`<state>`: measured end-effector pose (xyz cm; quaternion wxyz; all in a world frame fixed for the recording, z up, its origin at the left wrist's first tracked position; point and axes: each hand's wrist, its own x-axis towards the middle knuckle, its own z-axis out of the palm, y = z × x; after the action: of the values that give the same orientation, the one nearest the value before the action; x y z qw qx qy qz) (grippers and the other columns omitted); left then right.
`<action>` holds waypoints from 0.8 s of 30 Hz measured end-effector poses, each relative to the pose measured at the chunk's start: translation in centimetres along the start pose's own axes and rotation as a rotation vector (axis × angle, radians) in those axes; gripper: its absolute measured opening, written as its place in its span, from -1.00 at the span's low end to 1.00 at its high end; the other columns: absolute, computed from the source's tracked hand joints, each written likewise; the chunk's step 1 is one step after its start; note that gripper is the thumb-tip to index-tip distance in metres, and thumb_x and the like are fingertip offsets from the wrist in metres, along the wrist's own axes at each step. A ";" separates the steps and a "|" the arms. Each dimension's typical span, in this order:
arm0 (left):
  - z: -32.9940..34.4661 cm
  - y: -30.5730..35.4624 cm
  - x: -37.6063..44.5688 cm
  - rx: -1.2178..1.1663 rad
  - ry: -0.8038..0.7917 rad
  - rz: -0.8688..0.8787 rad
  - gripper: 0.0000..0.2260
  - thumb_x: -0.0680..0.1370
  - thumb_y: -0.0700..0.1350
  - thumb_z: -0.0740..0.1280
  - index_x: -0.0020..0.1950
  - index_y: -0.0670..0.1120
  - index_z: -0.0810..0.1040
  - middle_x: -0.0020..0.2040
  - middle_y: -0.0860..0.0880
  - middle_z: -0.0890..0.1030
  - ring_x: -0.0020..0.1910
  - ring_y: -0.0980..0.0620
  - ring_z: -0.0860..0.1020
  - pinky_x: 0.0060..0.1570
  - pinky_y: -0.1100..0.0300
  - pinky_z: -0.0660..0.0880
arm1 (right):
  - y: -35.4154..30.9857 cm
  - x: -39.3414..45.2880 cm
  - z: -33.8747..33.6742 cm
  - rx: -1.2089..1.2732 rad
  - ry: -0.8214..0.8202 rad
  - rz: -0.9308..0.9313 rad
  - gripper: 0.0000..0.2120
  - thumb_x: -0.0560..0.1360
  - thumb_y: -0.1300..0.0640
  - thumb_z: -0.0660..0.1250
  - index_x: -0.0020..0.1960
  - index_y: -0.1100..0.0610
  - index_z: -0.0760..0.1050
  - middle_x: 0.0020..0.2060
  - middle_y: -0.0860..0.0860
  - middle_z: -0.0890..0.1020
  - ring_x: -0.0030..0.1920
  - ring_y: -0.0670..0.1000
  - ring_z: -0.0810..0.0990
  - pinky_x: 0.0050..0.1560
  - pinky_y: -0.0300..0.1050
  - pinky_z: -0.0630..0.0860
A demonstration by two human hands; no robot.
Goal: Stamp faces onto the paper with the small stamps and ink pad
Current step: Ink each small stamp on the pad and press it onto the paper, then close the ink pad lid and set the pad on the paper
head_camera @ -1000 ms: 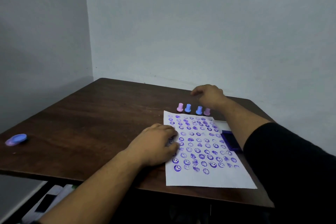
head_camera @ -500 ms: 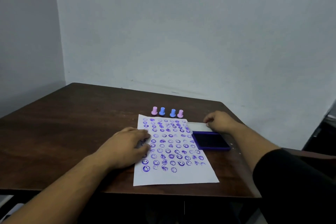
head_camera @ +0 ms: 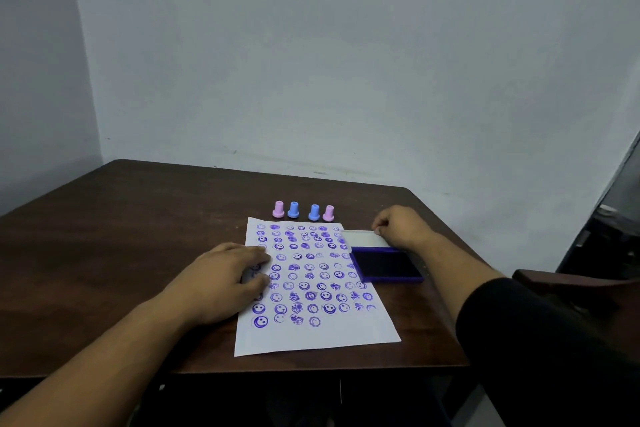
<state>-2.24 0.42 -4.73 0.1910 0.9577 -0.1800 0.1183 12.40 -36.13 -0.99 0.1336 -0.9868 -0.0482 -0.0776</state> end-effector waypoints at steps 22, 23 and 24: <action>0.1 0.0 0.0 -0.003 0.016 0.008 -0.53 0.58 0.23 0.22 0.49 0.17 0.42 0.48 0.26 0.40 0.46 0.25 0.25 0.38 0.25 0.26 | -3.6 -3.4 -3.4 0.030 0.298 -0.253 -0.84 0.64 0.15 0.32 0.05 -0.01 0.67 0.01 -0.05 0.74 0.02 0.03 0.65 0.03 0.03 0.63; 0.1 0.0 0.0 -0.003 0.018 0.011 -0.53 0.58 0.22 0.23 0.48 0.17 0.42 0.48 0.26 0.40 0.46 0.25 0.25 0.38 0.26 0.25 | -3.7 -3.8 -3.4 0.030 0.307 -0.280 -0.84 0.63 0.15 0.33 0.07 -0.01 0.68 0.02 -0.05 0.74 0.04 0.02 0.65 0.04 0.01 0.62; 0.1 0.0 0.0 -0.002 0.020 0.014 -0.53 0.58 0.22 0.23 0.48 0.17 0.42 0.48 0.26 0.40 0.46 0.25 0.25 0.38 0.28 0.24 | -3.7 -4.2 -3.3 0.028 0.318 -0.307 -0.84 0.63 0.15 0.34 0.09 0.00 0.70 0.04 -0.06 0.74 0.05 0.01 0.65 0.05 -0.02 0.60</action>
<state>-2.19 0.40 -4.84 0.1928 0.9550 -0.1848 0.1292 7.38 -33.75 2.41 0.1399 -0.9414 -0.1771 -0.2509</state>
